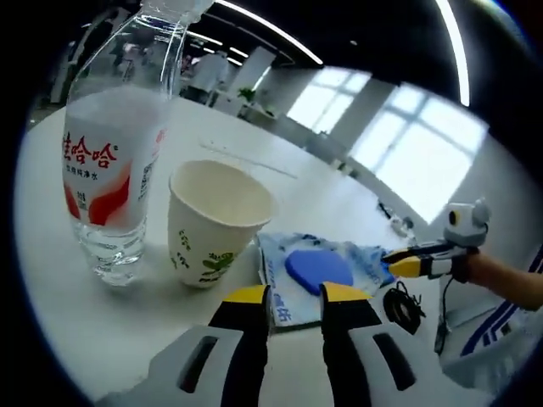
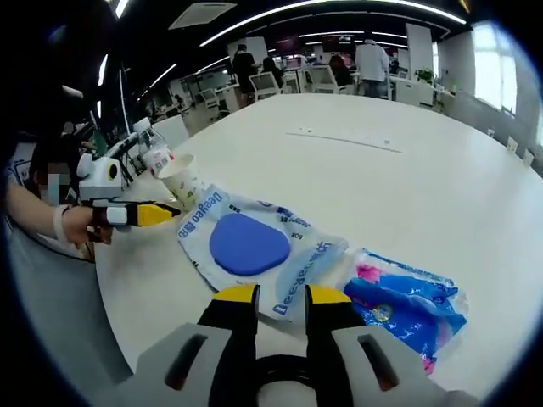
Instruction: Arrange the tabletop items into an orderly group along one side of the table until the central work area is clear of visible clutter.
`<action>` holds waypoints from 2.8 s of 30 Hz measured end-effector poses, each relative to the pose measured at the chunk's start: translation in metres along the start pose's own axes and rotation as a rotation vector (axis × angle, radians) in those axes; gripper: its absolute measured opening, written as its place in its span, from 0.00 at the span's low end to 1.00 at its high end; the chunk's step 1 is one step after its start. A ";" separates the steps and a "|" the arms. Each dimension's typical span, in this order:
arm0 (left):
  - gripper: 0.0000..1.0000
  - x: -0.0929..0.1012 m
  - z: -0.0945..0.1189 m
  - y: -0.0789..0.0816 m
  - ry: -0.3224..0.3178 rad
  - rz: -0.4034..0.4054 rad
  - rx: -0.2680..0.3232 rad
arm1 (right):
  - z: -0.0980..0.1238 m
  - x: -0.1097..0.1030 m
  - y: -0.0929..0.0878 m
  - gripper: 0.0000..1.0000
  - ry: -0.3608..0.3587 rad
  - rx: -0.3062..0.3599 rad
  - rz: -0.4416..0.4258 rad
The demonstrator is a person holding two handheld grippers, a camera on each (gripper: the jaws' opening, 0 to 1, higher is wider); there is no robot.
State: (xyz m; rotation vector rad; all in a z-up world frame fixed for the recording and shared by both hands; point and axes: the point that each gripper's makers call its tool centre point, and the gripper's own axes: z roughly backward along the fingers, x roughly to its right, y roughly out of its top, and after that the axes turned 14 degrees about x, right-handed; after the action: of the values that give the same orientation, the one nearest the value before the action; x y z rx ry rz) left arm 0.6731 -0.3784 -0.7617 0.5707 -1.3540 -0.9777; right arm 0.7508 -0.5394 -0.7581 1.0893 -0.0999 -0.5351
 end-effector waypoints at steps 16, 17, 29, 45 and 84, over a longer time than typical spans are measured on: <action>0.54 0.011 0.039 0.013 -0.117 -0.161 -0.070 | 0.023 -0.024 -0.003 0.53 0.051 0.046 0.029; 0.55 0.009 0.043 0.015 -0.117 -0.156 -0.076 | 0.025 -0.025 -0.003 0.55 0.052 0.050 0.034; 0.74 -0.006 0.099 0.031 -0.108 -0.188 -0.084 | 0.054 -0.033 -0.005 0.79 0.042 0.080 0.056; 0.93 -0.015 0.158 0.048 -0.074 -0.202 0.017 | 0.086 -0.045 -0.021 0.98 0.009 0.110 0.054; 0.95 0.002 0.171 0.031 -0.180 -0.103 0.089 | 0.117 -0.042 -0.056 1.00 -0.125 0.092 -0.105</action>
State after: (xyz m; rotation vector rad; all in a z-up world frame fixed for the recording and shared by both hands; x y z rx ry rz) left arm 0.5151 -0.3321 -0.7055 0.6363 -1.5465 -1.0769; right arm 0.6549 -0.6350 -0.7438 1.1549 -0.1789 -0.6990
